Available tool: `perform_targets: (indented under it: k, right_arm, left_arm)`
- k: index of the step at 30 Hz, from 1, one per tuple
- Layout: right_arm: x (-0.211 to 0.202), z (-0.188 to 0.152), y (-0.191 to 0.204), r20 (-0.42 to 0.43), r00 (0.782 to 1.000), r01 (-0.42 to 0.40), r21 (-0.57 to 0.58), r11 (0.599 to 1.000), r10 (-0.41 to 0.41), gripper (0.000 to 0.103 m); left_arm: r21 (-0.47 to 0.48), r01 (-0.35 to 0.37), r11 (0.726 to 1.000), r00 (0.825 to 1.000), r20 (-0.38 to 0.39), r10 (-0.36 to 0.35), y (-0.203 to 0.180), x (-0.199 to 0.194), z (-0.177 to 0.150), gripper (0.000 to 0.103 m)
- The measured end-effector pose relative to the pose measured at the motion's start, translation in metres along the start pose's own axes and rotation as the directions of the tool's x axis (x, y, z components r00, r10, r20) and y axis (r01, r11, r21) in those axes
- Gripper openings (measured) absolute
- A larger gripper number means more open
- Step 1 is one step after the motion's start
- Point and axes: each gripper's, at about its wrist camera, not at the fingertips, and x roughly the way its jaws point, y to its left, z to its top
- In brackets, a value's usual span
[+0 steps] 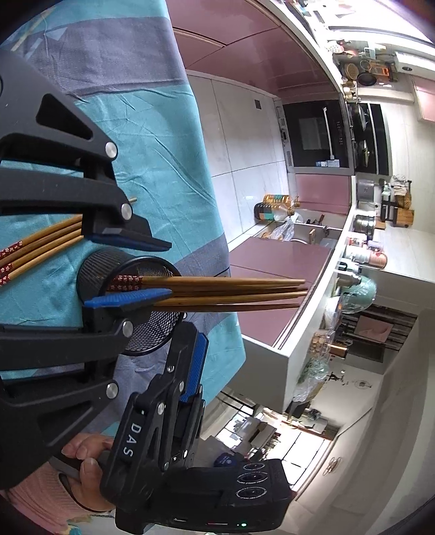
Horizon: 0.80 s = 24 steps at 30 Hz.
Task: Organize utensils
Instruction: 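Open the left gripper to release the chopstick into the cup, then move the open left gripper back to the loose chopsticks and close on one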
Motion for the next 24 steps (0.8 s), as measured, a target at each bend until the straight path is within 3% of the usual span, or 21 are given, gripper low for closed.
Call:
perform_targets:
  k: [6,10,17,24]
  right_arm:
    - [-0.028,-0.015,0.023,0.053,0.997,-0.048,-0.067,0.997,0.051,0.033]
    - [-0.034,-0.036,0.037,0.029,0.994,-0.103,-0.100,0.990,0.107,0.040]
    - [-0.002,-0.083,0.049,-0.118,0.984,-0.143,-0.066,0.988,0.134,0.040]
    - [0.022,-0.109,0.045,-0.201,0.973,-0.121,-0.007,0.993,0.117,0.040]
  left_arm:
    - [0.027,-0.027,0.999,0.993,0.116,0.024,0.003,-0.040,-0.023,0.051]
    - [0.022,-0.065,0.998,0.989,0.136,0.062,0.010,-0.055,-0.046,0.056]
    - [-0.003,-0.094,0.996,0.996,-0.008,0.094,0.030,-0.039,-0.095,0.056]
    - [-0.012,-0.112,0.994,0.983,-0.145,0.109,0.038,-0.005,-0.132,0.053]
